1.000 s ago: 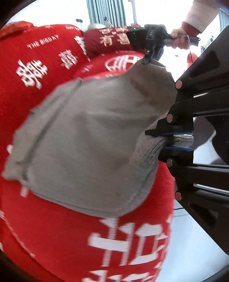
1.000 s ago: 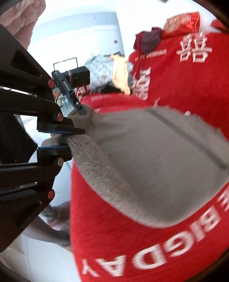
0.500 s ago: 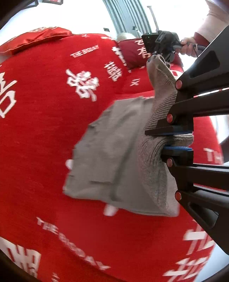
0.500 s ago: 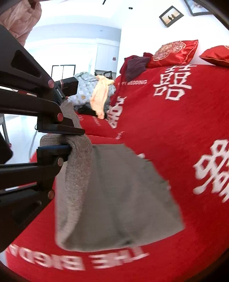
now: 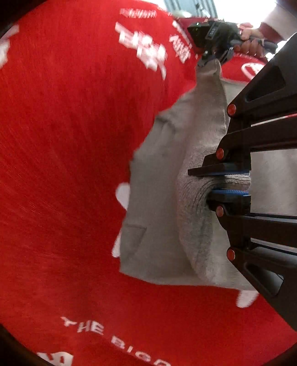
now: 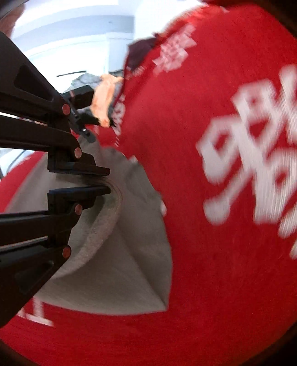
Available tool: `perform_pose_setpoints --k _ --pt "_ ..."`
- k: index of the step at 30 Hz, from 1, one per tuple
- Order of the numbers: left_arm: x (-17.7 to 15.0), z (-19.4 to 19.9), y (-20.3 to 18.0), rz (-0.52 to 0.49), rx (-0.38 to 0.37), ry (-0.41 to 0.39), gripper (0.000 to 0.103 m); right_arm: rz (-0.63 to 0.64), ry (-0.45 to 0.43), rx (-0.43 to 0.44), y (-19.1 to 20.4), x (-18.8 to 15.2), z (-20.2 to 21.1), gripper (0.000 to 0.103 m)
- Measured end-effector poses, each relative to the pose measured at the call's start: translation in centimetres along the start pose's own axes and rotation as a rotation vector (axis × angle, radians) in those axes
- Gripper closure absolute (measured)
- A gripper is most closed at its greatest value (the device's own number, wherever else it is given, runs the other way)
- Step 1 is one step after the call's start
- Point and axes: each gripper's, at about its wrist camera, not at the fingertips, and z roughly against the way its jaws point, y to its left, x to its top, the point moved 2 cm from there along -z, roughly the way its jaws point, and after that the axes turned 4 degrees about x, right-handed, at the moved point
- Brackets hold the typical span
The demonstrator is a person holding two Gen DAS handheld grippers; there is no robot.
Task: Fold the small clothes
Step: 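Fold the held hem over toward the collar and open both grippers, then pinch the folded sweater edge with both grippers and straighten it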
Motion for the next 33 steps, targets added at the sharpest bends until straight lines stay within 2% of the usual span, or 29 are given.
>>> perform_pose_setpoints --k 4,7,9,11,13,15,16,17,19,24,29,33 --pt "0.6 -2.7 1.1 0.043 0.073 0.021 0.092 -0.038 0.024 -0.068 -3.0 1.5 -1.7 0.093" --pt "1.2 -2.9 1.2 0.052 0.105 0.043 0.076 -0.046 0.039 -0.102 -3.7 1.8 -2.1 0.089" --pt "1.6 -2.3 0.7 0.028 0.121 0.049 0.074 -0.04 0.036 -0.127 -3.4 1.9 -2.0 0.087" --pt "1.8 -1.4 0.3 -0.002 0.136 0.05 0.074 -0.005 0.041 -0.152 -2.3 2.2 -1.6 0.078" --pt "2.1 -0.1 0.0 -0.03 0.152 0.031 0.073 0.043 0.037 -0.172 -1.2 2.3 -0.7 0.052" --pt "2.4 1.3 0.0 -0.034 0.17 0.002 0.042 0.082 0.039 -0.204 -0.4 2.0 0.1 0.052" --pt "2.4 2.2 -0.1 -0.03 0.189 -0.025 0.019 0.103 0.044 -0.224 -0.1 1.9 0.5 0.052" --pt "2.5 2.9 -0.1 -0.031 0.201 -0.052 0.018 0.128 0.051 -0.25 0.2 1.6 0.8 0.052" --pt "2.4 3.5 0.0 -0.036 0.209 -0.05 0.018 0.157 0.068 -0.293 0.3 0.7 1.1 0.052" --pt "0.7 2.0 0.2 -0.074 0.284 0.028 0.018 0.148 0.118 -0.349 -1.3 -1.5 1.1 0.052" --pt "-1.1 0.4 0.3 -0.085 0.308 0.069 0.018 0.125 0.144 -0.346 -2.8 -3.1 1.0 0.052" --pt "0.2 -1.9 -1.3 -0.129 0.327 0.051 0.018 0.127 0.164 -0.357 -3.2 -3.7 0.3 0.052"
